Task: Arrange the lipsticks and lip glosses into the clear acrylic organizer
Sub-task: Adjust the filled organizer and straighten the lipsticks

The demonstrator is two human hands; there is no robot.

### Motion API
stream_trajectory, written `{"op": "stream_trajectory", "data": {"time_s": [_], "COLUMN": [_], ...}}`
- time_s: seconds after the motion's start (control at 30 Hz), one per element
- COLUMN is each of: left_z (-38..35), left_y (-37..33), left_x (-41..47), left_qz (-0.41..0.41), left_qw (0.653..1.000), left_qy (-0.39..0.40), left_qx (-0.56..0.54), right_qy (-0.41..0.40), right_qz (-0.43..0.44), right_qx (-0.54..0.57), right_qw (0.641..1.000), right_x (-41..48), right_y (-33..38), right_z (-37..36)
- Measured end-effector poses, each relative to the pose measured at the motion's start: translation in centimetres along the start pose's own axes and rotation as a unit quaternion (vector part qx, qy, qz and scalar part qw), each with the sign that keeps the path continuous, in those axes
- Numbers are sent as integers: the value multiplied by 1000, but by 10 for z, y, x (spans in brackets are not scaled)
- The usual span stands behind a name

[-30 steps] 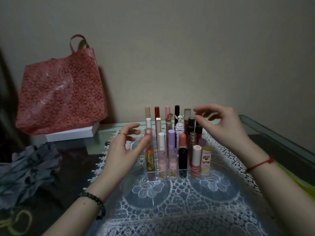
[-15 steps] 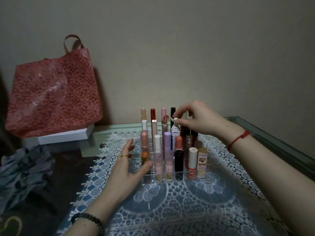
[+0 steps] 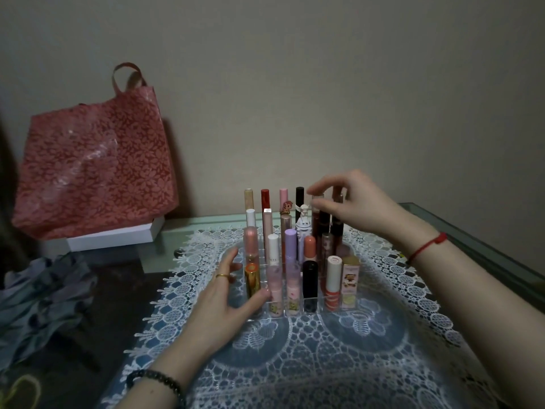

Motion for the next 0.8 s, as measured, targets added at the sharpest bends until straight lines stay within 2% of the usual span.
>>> {"op": "stream_trajectory", "data": {"time_s": [0.17, 0.4, 0.8], "left_z": [1, -1, 1], "left_y": [0, -4, 4], "left_x": [-1, -1, -1], "left_qz": [-14, -27, -28], "left_qw": [1000, 1000, 1000], "left_qy": [6, 9, 4], "left_qx": [-12, -13, -9], "right_qy": [-64, 24, 42], "right_qz": [-53, -70, -63], "right_qx": [79, 107, 90], "right_qw": [993, 992, 993], "right_x": [-31, -88, -100], "right_y": [-16, -28, -32], "right_z": [8, -10, -24]}}
Point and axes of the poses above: each hand's wrist, its own x-axis towards the middle knuckle, its own z-axis out of the back of the hand, y = z × x, the point moved 1 cm from there along x, towards the middle knuckle, and after that the axes turned 15 degrees about -x, right-handed, at the moved point
